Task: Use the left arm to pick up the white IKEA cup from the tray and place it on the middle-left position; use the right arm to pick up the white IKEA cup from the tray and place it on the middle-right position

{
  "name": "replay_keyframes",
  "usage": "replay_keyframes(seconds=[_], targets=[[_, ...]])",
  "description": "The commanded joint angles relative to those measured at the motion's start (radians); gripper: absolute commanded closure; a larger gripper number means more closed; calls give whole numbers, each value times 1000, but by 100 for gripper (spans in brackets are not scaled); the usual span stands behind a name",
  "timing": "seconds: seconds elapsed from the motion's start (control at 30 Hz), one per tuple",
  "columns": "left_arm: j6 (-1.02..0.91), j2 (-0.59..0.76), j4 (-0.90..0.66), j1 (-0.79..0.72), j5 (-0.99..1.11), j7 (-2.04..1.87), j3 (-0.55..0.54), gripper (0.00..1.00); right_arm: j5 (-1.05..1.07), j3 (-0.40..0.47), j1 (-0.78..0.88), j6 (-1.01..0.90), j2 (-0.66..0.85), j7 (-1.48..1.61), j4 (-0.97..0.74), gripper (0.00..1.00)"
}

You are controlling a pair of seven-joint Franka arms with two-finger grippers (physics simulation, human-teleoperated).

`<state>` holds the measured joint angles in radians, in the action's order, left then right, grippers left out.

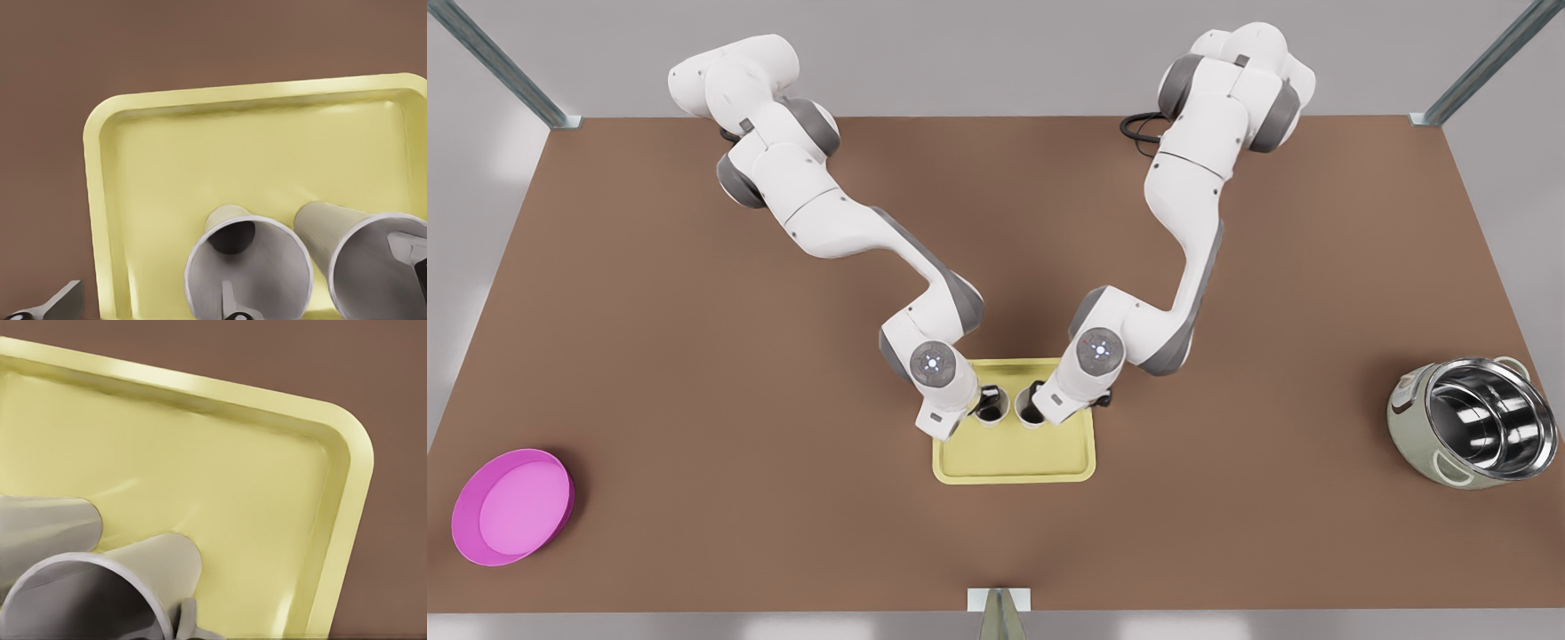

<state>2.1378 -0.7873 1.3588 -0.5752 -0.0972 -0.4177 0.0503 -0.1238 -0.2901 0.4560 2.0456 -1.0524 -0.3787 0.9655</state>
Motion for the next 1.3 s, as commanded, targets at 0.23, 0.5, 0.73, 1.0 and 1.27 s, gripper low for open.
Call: replay_keyframes(seconds=[0.23, 0.5, 0.73, 1.0, 1.27], targets=[[40, -58, -33, -20, -35, -76, -1, 0, -8, -29, -122, -349, 141, 202, -7, 96], [96, -75, -40, -18, -48, -147, -6, 81, -71, -18, -355, -466, 198, 711, -10, 97], [-7, -29, -60, 20, -52, -130, 34, 95, -71, 32, -412, -223, 146, 931, -8, 97], [-91, 30, -60, 409, -30, 318, 34, 97, -68, 54, -412, 50, 66, 1006, -8, 97], [122, -59, -52, 442, -26, 303, 76, 94, -54, 52, -418, -31, 60, 965, 19, 96]])
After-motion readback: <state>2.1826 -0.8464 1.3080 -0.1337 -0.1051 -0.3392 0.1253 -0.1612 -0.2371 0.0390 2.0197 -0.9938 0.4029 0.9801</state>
